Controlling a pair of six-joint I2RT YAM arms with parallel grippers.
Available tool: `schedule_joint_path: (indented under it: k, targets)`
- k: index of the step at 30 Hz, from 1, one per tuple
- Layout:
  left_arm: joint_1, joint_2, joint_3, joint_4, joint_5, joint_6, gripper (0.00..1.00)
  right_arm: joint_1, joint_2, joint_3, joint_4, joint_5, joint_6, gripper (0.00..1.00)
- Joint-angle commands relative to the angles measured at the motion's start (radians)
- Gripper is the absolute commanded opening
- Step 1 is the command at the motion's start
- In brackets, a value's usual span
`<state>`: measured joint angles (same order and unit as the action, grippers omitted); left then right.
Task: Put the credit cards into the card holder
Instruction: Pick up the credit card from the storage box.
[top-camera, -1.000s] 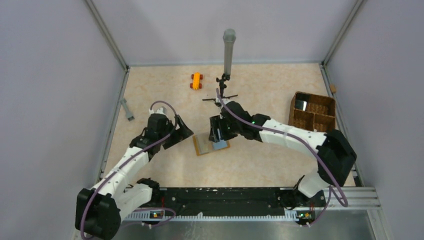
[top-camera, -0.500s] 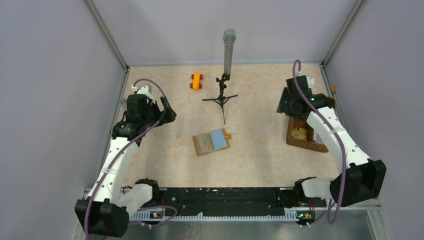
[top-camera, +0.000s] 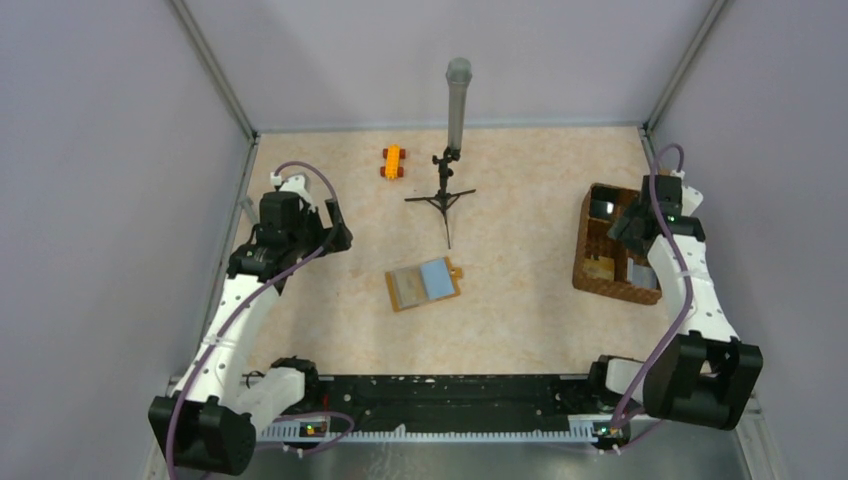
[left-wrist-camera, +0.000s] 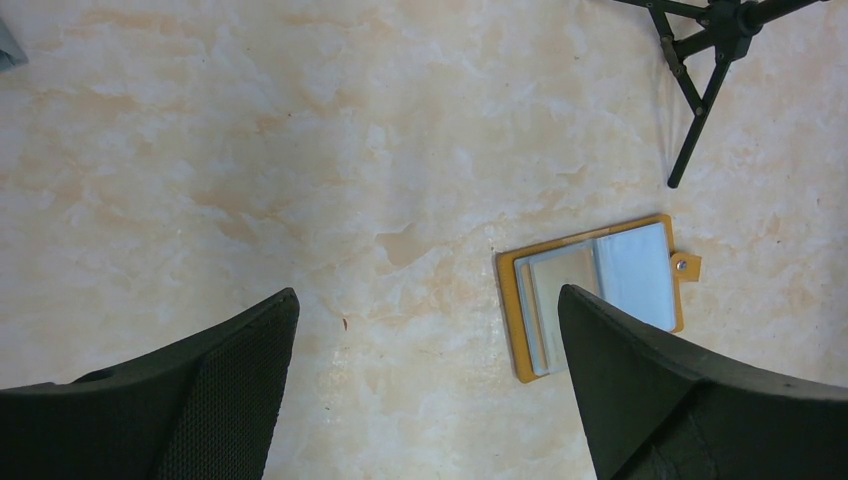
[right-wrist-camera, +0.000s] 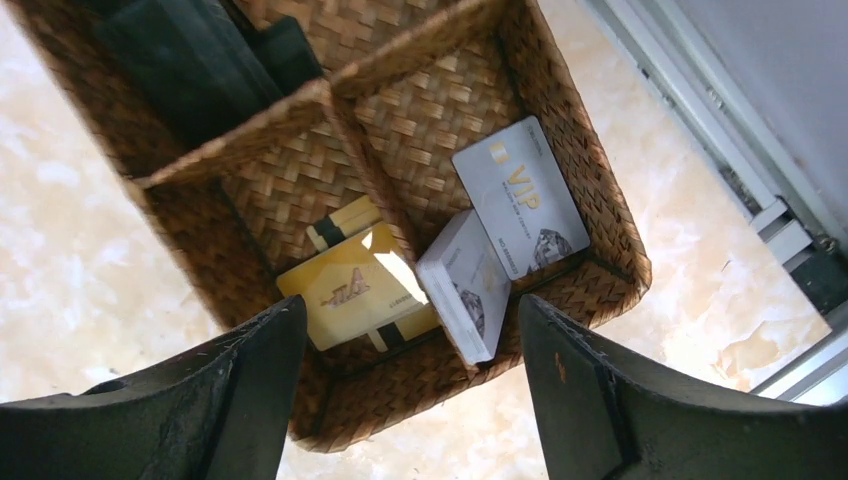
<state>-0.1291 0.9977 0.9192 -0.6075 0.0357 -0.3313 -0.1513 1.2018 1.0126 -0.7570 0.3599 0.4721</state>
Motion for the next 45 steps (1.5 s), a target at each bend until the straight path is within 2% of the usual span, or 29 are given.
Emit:
schedule_joint_path:
  k: [1, 14, 24, 45]
  targets:
    - [-0.007, -0.008, -0.014, 0.009, -0.009, 0.021, 0.99, -0.075, 0.000, -0.063, 0.118, -0.131, -0.013, 0.76]
    - [-0.007, -0.026, -0.023, 0.011, 0.001, 0.023, 0.99, -0.088, 0.056, -0.160, 0.189, -0.161, -0.056, 0.76]
    - [-0.007, -0.036, -0.029, 0.014, 0.001, 0.025, 0.99, -0.088, 0.058, -0.167, 0.190, -0.313, -0.090, 0.75]
    - [-0.008, -0.042, -0.042, 0.023, 0.011, 0.025, 0.99, -0.088, -0.015, -0.119, 0.115, -0.292, -0.093, 0.71]
